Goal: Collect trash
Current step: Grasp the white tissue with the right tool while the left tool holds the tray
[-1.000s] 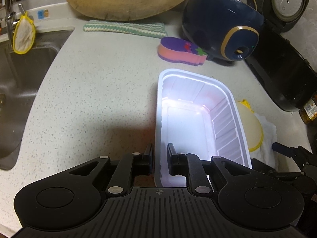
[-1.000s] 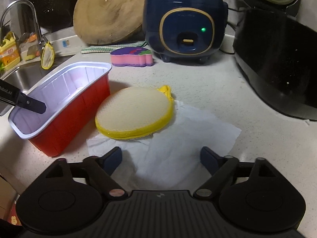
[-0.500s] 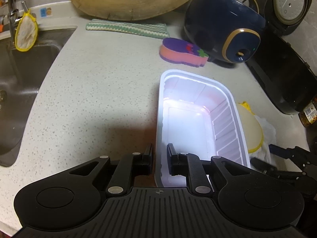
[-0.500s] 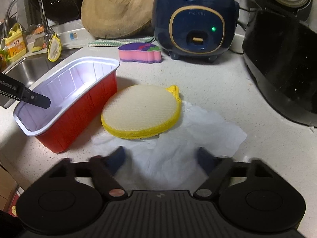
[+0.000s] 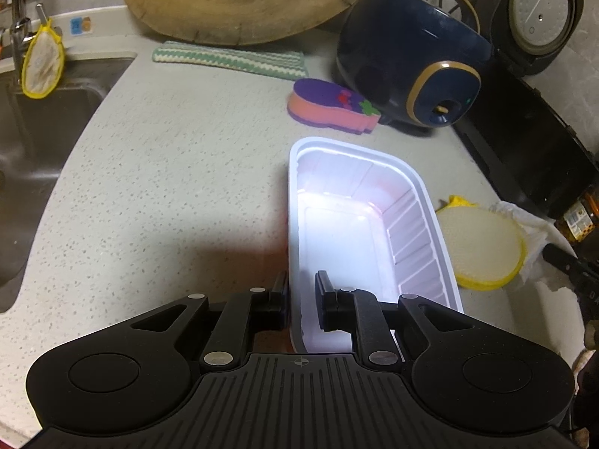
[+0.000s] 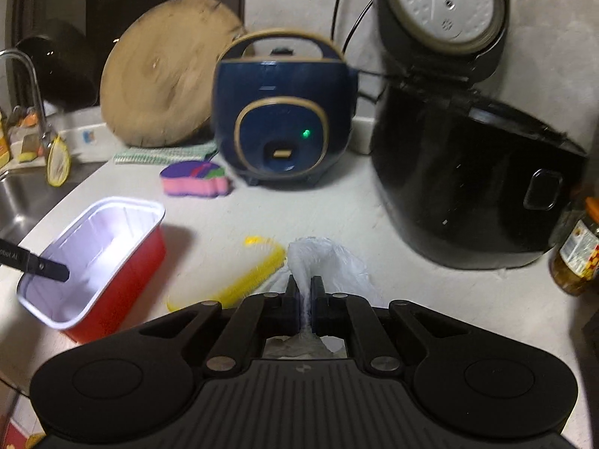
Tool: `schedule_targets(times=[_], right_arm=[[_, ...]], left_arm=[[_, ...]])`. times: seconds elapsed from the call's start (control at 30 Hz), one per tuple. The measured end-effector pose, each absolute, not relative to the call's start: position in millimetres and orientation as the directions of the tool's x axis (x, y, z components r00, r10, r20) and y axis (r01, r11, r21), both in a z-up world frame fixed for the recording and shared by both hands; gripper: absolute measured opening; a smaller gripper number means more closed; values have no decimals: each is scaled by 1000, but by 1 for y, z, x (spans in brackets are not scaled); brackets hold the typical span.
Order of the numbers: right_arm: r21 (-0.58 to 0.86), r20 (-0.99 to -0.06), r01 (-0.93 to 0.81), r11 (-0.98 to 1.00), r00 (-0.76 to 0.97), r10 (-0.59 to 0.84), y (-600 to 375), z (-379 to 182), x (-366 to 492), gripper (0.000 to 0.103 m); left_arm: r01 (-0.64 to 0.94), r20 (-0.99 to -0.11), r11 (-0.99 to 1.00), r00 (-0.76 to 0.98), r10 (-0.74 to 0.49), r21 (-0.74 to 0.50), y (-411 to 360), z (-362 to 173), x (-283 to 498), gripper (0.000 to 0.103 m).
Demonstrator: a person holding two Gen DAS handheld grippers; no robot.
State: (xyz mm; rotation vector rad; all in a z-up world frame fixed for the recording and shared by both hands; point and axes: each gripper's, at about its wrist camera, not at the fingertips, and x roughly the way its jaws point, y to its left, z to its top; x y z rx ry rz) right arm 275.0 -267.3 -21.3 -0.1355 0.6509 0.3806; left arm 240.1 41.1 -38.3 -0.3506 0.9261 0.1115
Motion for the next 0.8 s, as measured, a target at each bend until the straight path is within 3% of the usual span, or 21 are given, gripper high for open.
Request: schedule_targets(times=[0.2,0.53,0.57,0.63,0.7,0.8], right_arm=[[32,-558,-343,939,773,302,-280,-12,276,5],[-34,-712,-440,897,641,288,-258,-50,293,7],[-44,-717,-445,894,638,282,-256,-52,293,9],[-49,-709,-440,896,647,279,-257,-51,291,26],[-20,-679,-424,906,670,299,-265,-46,290,61],[74,-635,-379,922,696,337,-279,-42,297,65]], left_arm=[[-242,-796,936,603,-59,-254,40,-40,243,17],[-240,-788,933,612,-70,-269,39,-48,256,17],[-242,-790,933,610,-68,-267,39,-49,258,17],[-248,-790,931,609,-65,-268,38,-49,261,17],[-243,-788,931,612,-70,-271,37,-49,262,17],[-246,-792,933,608,-64,-264,33,-51,263,17]])
